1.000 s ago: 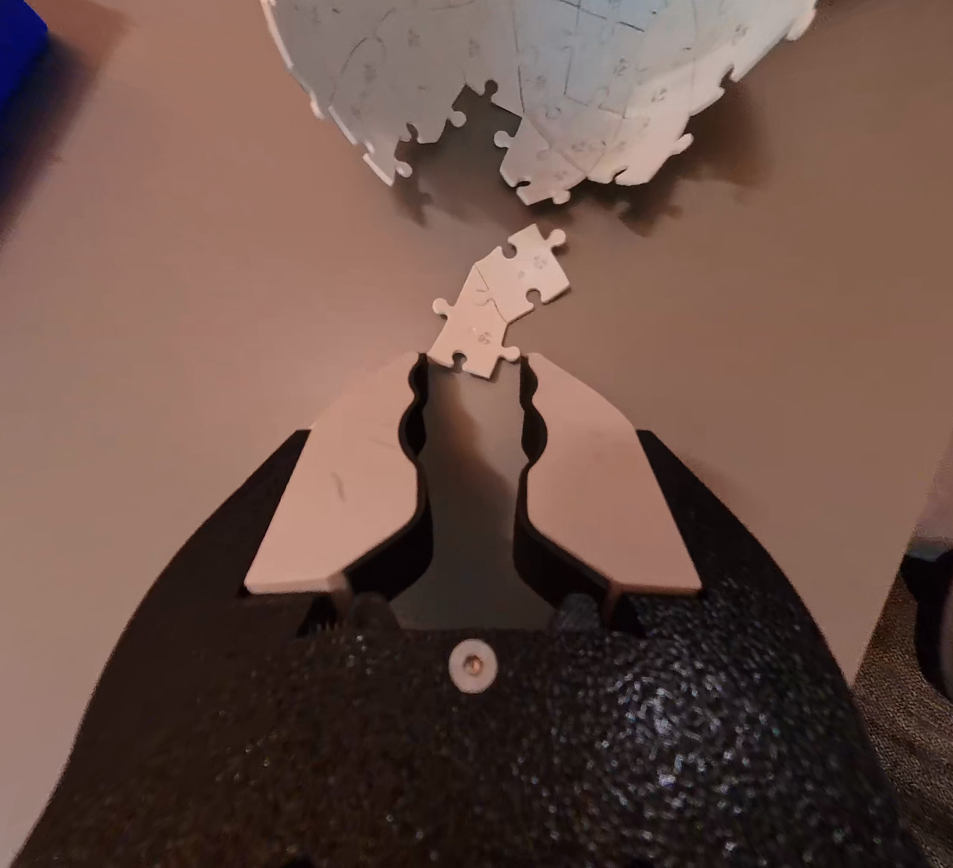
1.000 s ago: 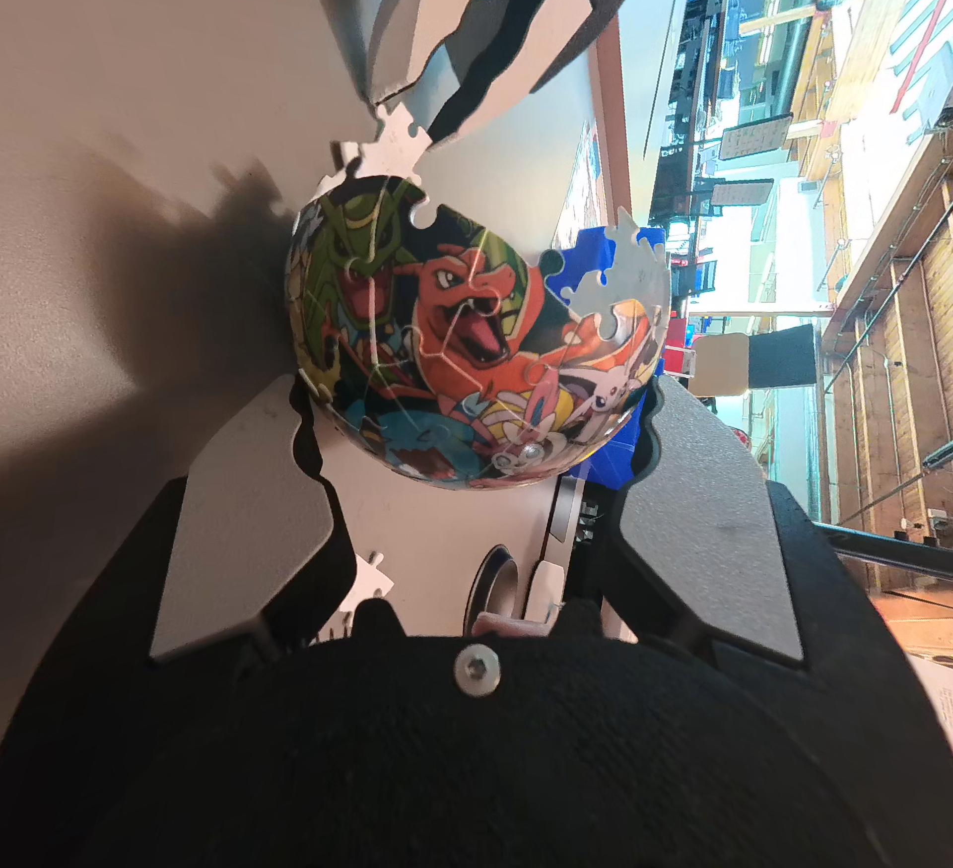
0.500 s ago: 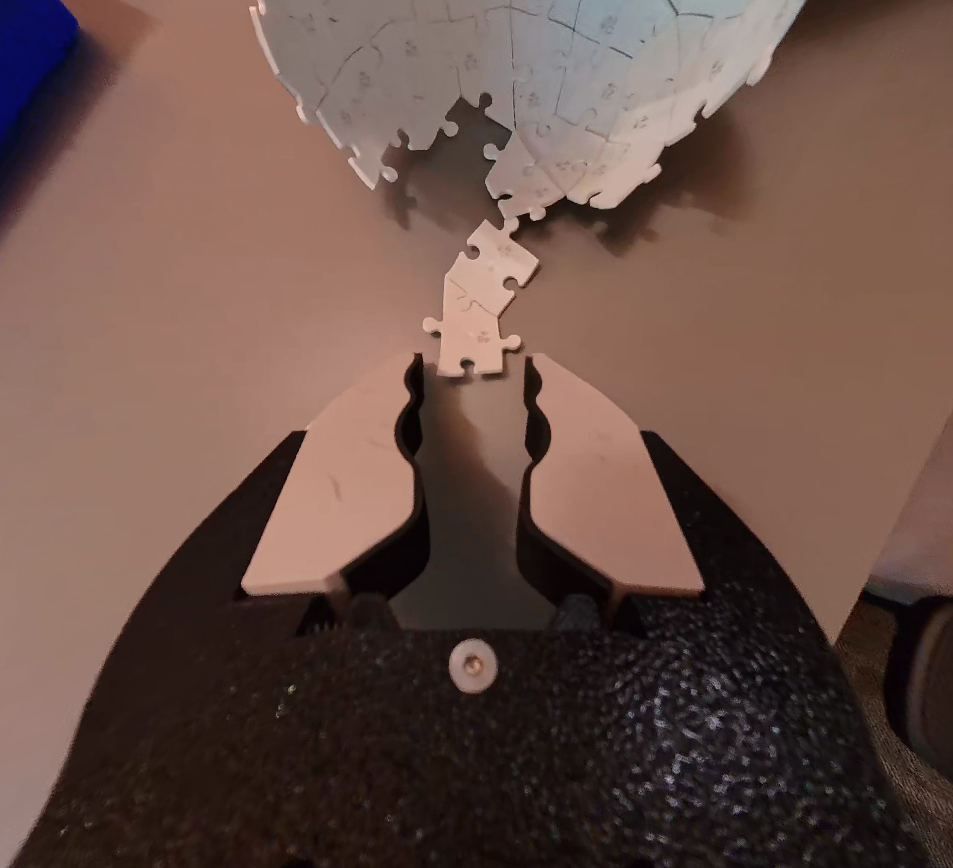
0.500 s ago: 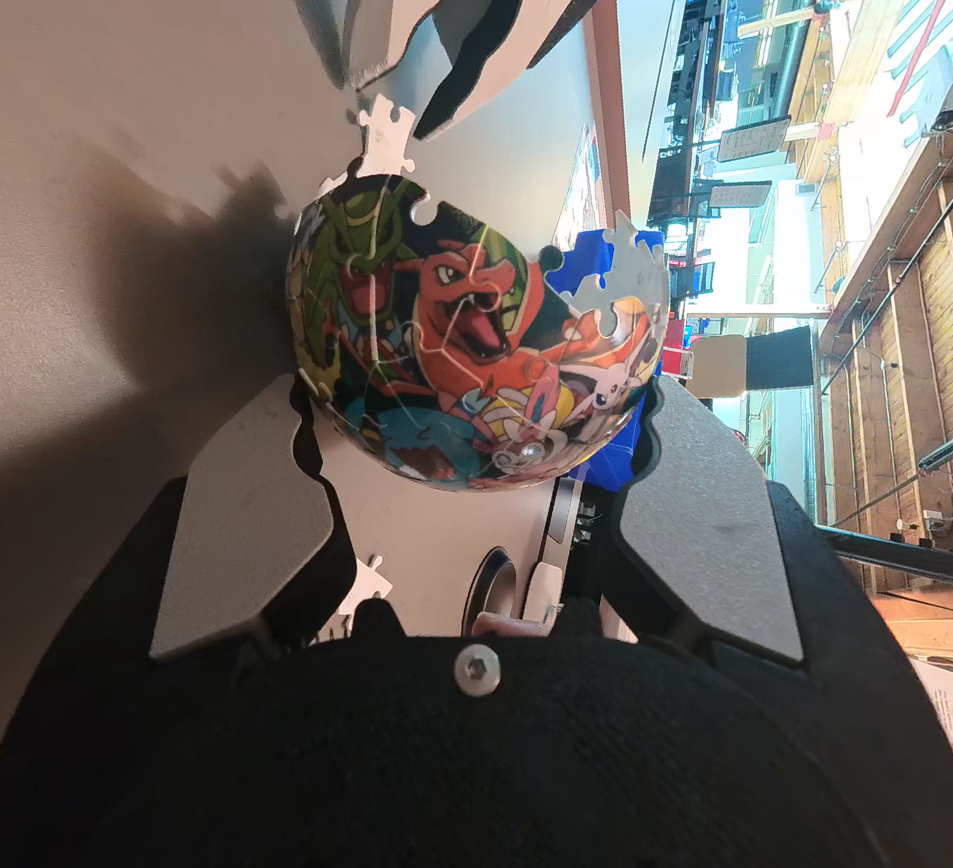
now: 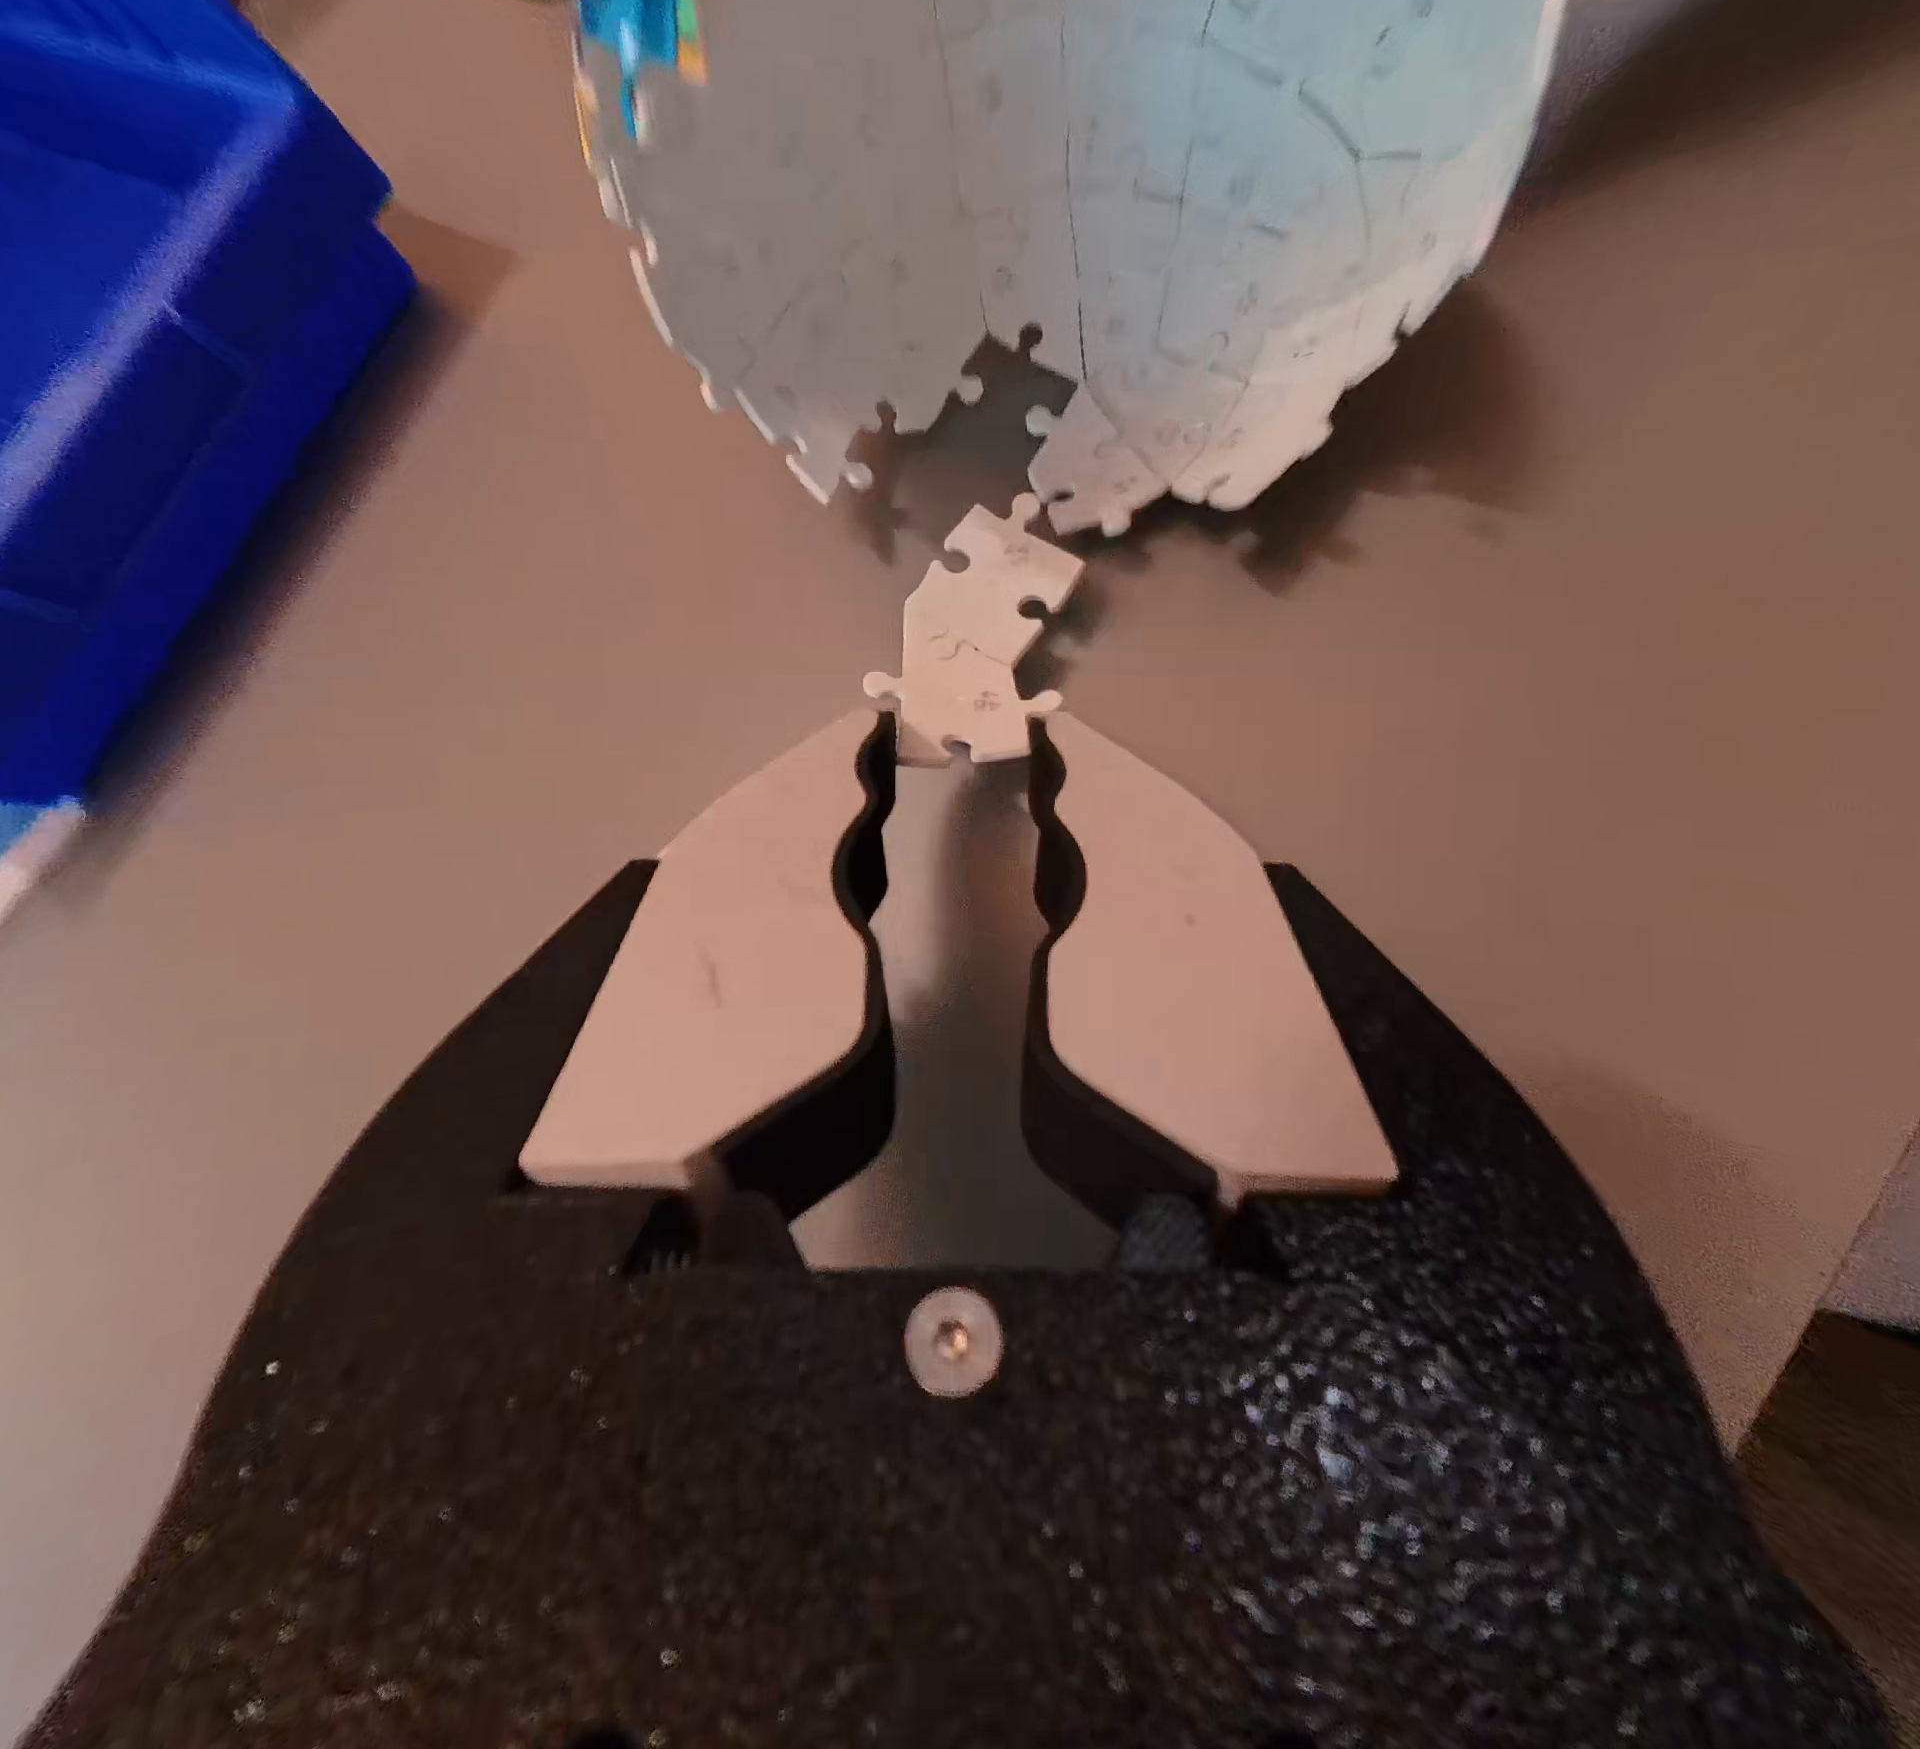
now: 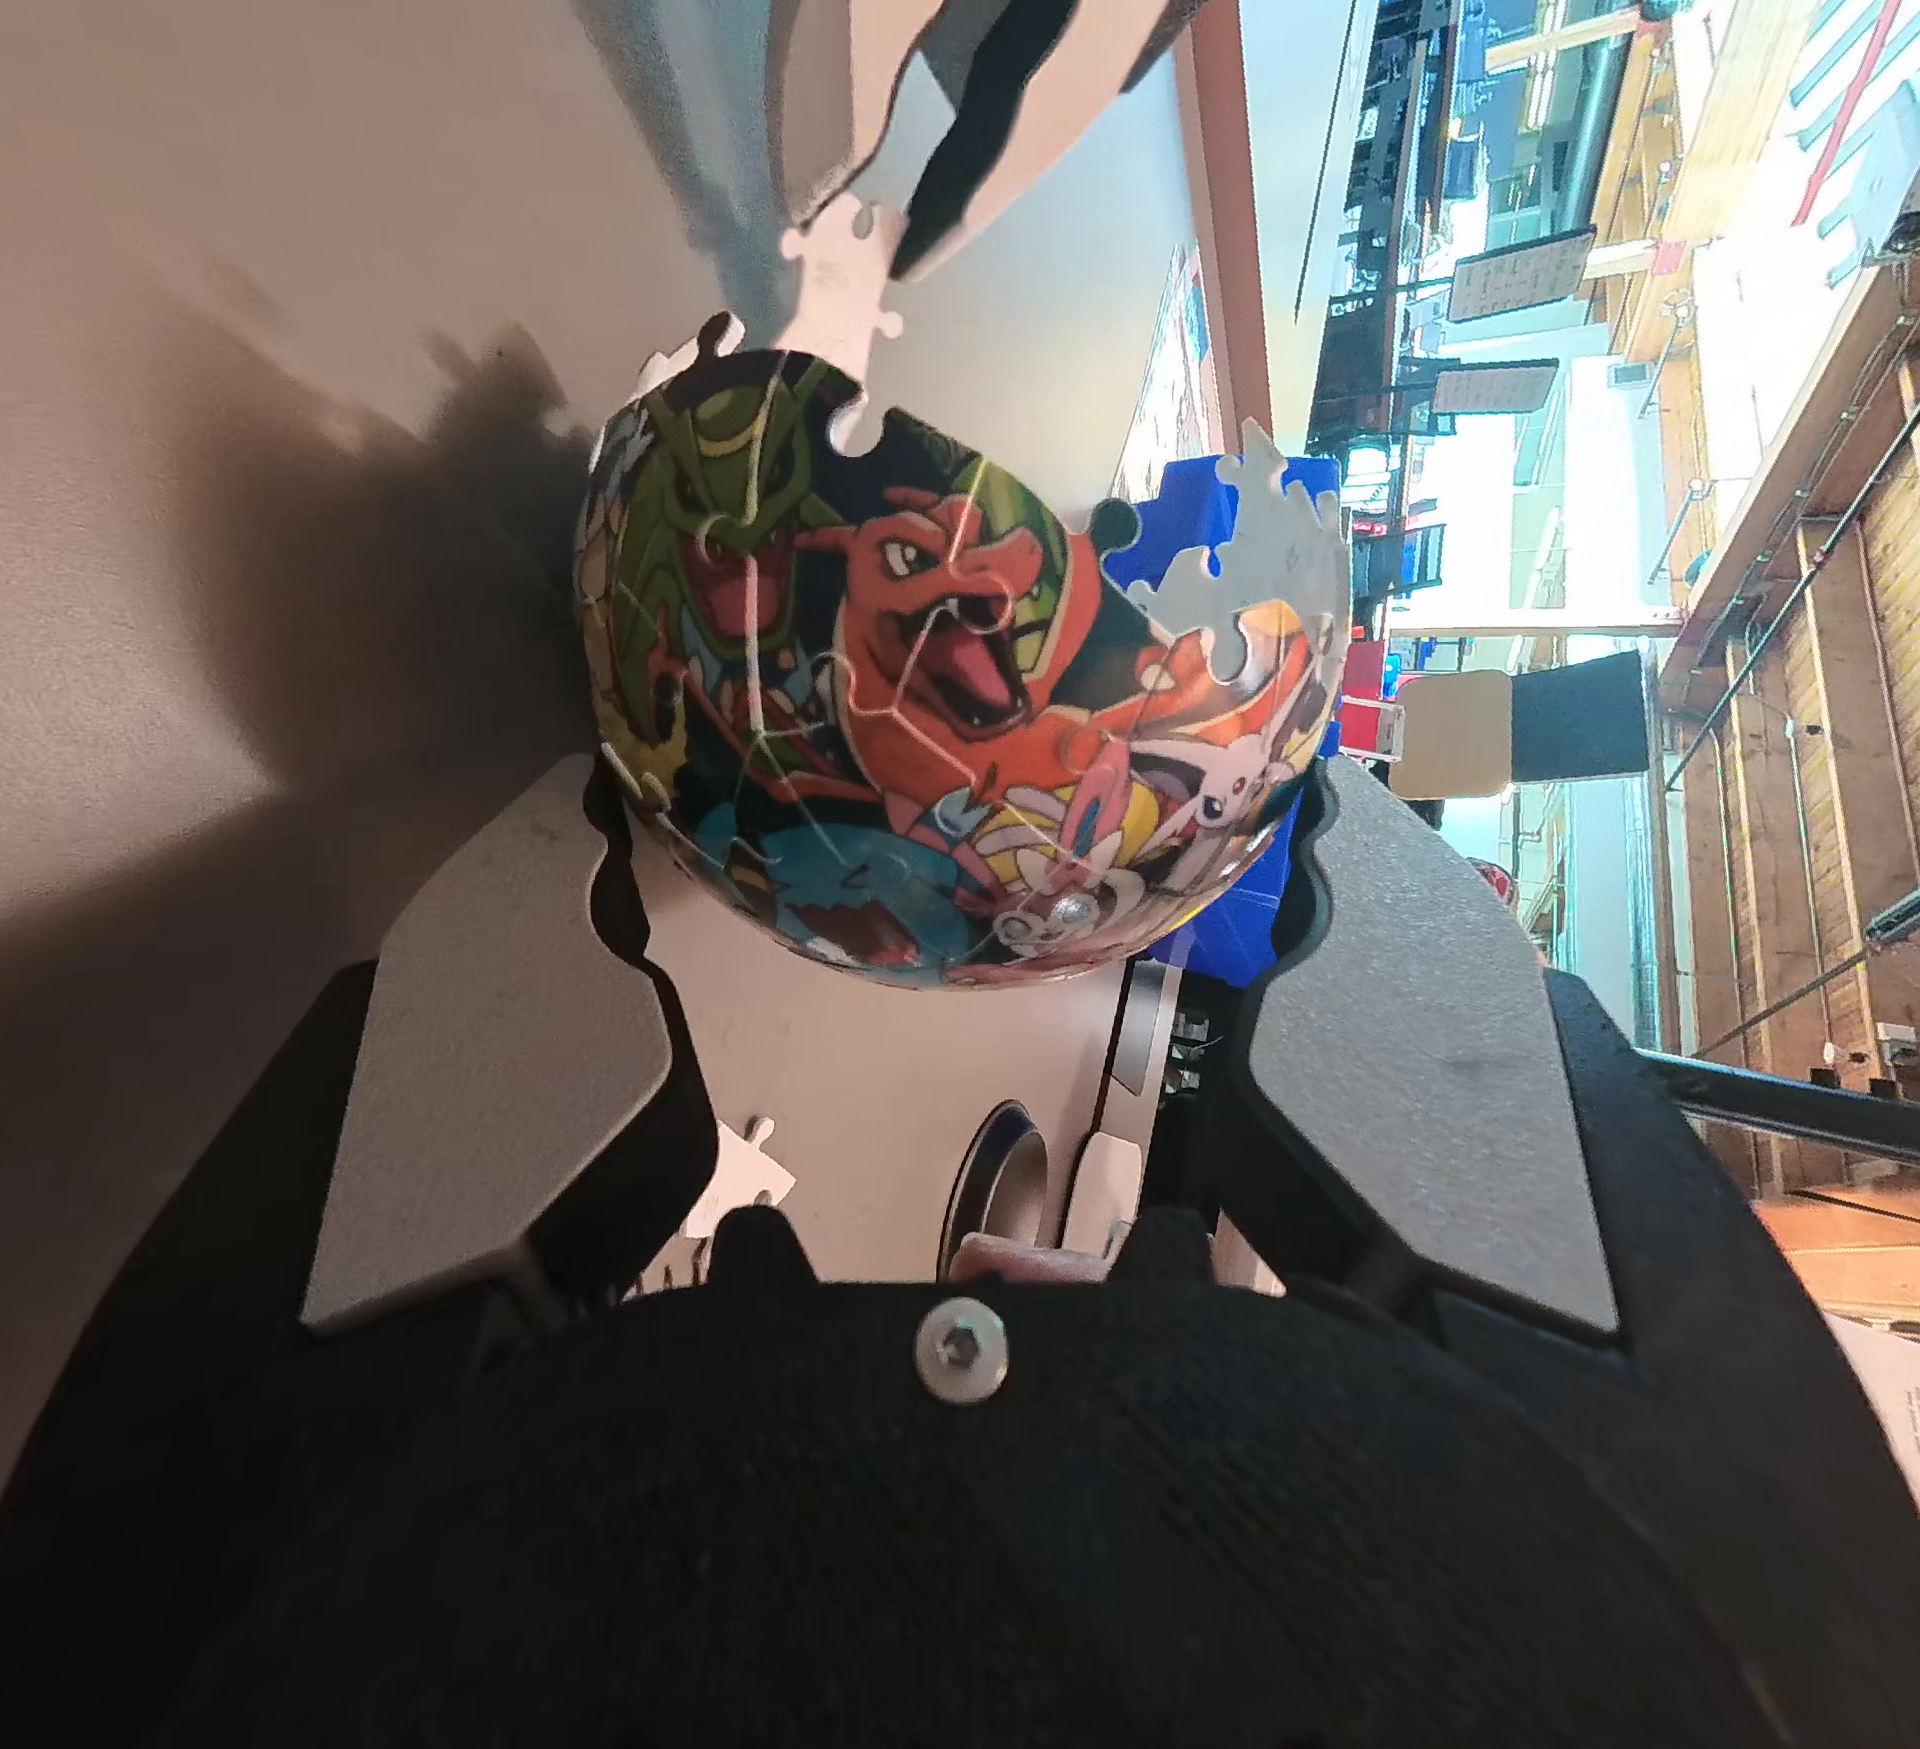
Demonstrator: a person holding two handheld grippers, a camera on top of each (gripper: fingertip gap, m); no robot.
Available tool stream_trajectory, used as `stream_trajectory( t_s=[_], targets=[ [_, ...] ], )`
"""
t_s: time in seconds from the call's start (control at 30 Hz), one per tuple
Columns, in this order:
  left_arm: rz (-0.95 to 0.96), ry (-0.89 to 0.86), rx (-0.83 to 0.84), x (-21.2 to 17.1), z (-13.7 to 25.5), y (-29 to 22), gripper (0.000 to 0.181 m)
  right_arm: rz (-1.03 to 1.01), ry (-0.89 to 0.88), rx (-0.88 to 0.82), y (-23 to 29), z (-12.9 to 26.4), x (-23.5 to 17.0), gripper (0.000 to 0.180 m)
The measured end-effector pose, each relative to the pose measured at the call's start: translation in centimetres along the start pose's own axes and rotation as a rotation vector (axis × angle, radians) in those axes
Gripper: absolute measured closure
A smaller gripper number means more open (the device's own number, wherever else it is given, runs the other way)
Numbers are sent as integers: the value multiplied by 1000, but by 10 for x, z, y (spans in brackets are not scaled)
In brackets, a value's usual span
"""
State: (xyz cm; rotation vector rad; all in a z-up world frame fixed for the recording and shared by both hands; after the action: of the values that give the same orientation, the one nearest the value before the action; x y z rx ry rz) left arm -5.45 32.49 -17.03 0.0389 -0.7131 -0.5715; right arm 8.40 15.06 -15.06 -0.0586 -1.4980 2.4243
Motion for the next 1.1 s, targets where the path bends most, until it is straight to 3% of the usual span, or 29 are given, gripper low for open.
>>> stream_trajectory(
  t_s=[0.2,0.37,0.9,1.1],
  targets=[
    [-85,-70,63,24,0,-3,157,-2,3,3,-1,-1,1,60],
    [-177,-2,95,35,-23,-1,157,-9,4,5,-1,-2,0,60],
    [-147,52,4,38,-35,1,157,-13,9,5,-1,-2,-2,59],
    [-90,34,-18,36,-33,0,146,-13,3,5,-1,-2,0,60]
  ],
)
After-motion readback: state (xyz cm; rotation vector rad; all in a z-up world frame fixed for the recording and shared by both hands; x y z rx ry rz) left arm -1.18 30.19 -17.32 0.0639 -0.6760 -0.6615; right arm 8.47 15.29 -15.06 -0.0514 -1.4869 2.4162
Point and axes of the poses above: each gripper's, where its closed fingertips meet, z back along the fingers, x out of its top, y = z × x across the jaws, the point moved 10 cm from there along z, back along the fingers, and after that the axes turned 9 degrees about y, right-handed, at the moved point
